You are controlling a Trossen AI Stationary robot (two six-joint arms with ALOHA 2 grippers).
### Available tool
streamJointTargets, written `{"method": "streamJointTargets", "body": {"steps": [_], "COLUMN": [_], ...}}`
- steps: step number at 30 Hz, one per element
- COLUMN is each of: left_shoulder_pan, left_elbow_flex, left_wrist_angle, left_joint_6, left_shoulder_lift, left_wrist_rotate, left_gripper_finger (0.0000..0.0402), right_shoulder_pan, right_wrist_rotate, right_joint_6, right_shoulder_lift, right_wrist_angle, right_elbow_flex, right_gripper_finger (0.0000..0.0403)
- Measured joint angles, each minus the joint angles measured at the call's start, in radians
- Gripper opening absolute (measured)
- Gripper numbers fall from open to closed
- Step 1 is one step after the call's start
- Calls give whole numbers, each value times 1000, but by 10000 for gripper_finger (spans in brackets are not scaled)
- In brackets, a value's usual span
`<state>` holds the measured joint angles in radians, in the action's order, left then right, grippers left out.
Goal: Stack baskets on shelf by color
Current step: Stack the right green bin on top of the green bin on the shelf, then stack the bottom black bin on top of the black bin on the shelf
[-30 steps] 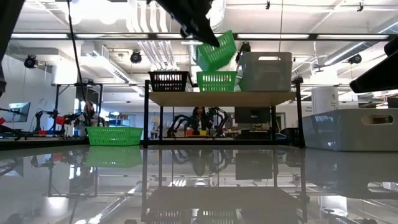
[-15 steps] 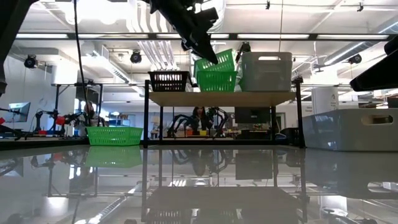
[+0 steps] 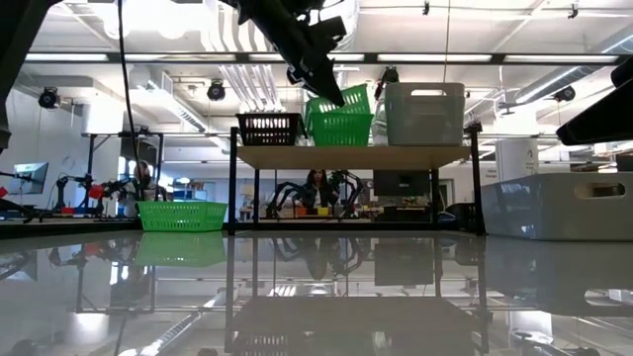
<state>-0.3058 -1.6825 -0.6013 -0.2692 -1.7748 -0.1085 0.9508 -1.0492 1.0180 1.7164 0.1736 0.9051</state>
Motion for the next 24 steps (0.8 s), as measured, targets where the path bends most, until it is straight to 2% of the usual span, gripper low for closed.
{"method": "streamJointTargets", "body": {"steps": [10,18,24], "left_shoulder_pan": [0,87,218], "left_elbow_flex": [-22,-53,24], "left_wrist_angle": [-14,-196,-407], "left_joint_6": [0,17,225], "left_shoulder_lift": [10,145,283], "left_wrist_rotate": [-2,-46,-130], "left_gripper_finger": [106,111,111], "right_shoulder_pan": [0,0,0], "right_wrist_rotate": [0,0,1], "right_joint_6": [0,0,3], "right_shoulder_lift": [0,0,0], "right_wrist_angle": [0,1,1], "right_elbow_flex": [0,0,-1], "right_gripper_finger": [63,63,63]}}
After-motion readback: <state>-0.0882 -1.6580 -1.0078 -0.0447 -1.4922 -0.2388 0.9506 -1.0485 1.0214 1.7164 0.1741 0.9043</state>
